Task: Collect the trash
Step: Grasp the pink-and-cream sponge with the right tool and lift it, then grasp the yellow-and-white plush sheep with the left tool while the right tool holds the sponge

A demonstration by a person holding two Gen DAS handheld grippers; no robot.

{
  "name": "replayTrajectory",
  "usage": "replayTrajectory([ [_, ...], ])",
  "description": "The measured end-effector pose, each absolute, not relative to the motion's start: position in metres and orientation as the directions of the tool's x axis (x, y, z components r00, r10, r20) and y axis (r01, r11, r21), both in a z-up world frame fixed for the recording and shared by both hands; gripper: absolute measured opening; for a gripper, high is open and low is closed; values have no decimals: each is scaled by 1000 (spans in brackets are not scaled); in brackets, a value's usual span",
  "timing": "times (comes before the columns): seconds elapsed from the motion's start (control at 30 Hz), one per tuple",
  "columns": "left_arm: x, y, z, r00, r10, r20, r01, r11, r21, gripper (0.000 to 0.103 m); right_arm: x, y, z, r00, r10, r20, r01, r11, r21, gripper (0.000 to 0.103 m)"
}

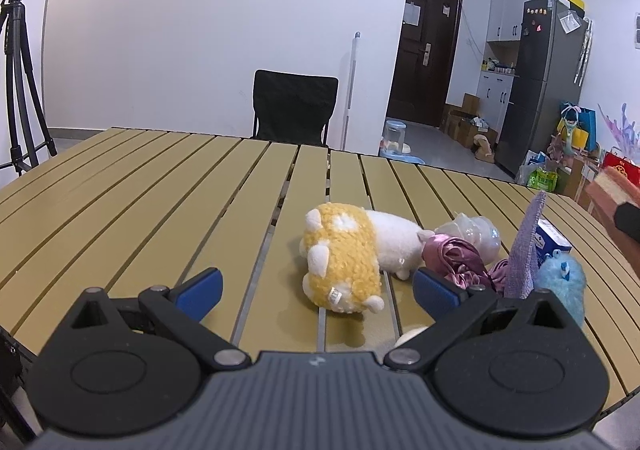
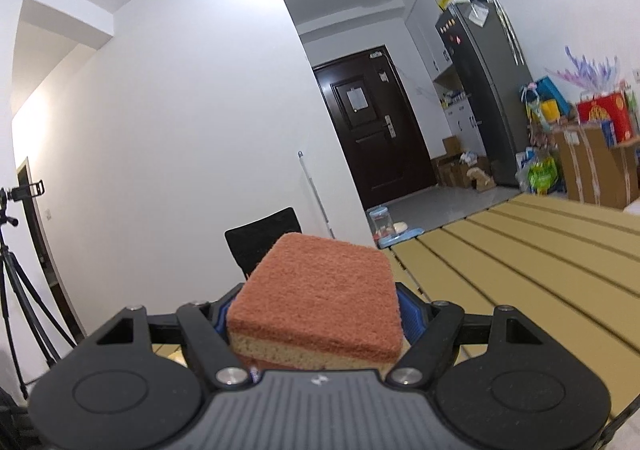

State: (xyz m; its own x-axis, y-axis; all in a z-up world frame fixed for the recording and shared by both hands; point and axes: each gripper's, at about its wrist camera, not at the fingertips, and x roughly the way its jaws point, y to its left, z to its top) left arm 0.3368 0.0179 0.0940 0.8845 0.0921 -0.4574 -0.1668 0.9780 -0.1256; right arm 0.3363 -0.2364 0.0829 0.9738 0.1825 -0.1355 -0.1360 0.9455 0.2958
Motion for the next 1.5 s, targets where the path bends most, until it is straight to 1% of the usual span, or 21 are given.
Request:
replayTrajectory([
  [0.23,348,18,94,871,97,-481,-174,978,-117,103,327,-241,81,980,128,-151,-98,976,193,74],
  [0.43,367,12,87,847,131,-515,-188,980,-60,103,324,-258,75,982,66,-175,-41,989,143,74],
  [0.57,383,11,80,829,149,-539,-206,977,-47,103,329,-273,68,977,33,-210,-5,991,134,74],
  [0.77,404,6,71,813,161,-560,-216,976,-33,103,336,-285,62,972,4,-236,28,990,136,74],
  [0.9,415,9,64,796,148,-586,-221,974,-53,102,340,-291,57,969,-1,-246,35,990,137,74],
  [0.93,418,10,62,793,146,-591,-222,973,-56,100,342,-292,56,968,-1,-250,37,990,138,74],
  [1.0,419,13,62,794,136,-593,-218,973,-69,92,344,-291,54,967,-1,-256,37,990,136,74],
  [1.1,423,16,62,796,139,-590,-219,973,-67,86,348,-289,51,964,2,-265,35,990,135,74],
  [1.13,424,16,62,793,133,-594,-217,974,-71,85,349,-288,49,964,3,-267,34,990,134,74],
  [1.2,424,18,61,792,113,-600,-204,975,-86,75,351,-287,49,962,7,-272,31,991,133,74],
  [1.23,424,18,60,792,105,-601,-197,977,-88,72,352,-287,49,962,8,-273,29,991,132,74],
  [1.3,426,19,59,791,93,-604,-184,979,-91,55,351,-285,47,962,11,-272,26,991,131,74],
  [1.5,420,19,56,802,80,-592,-181,977,-113,52,347,-283,47,963,18,-269,20,990,137,74],
])
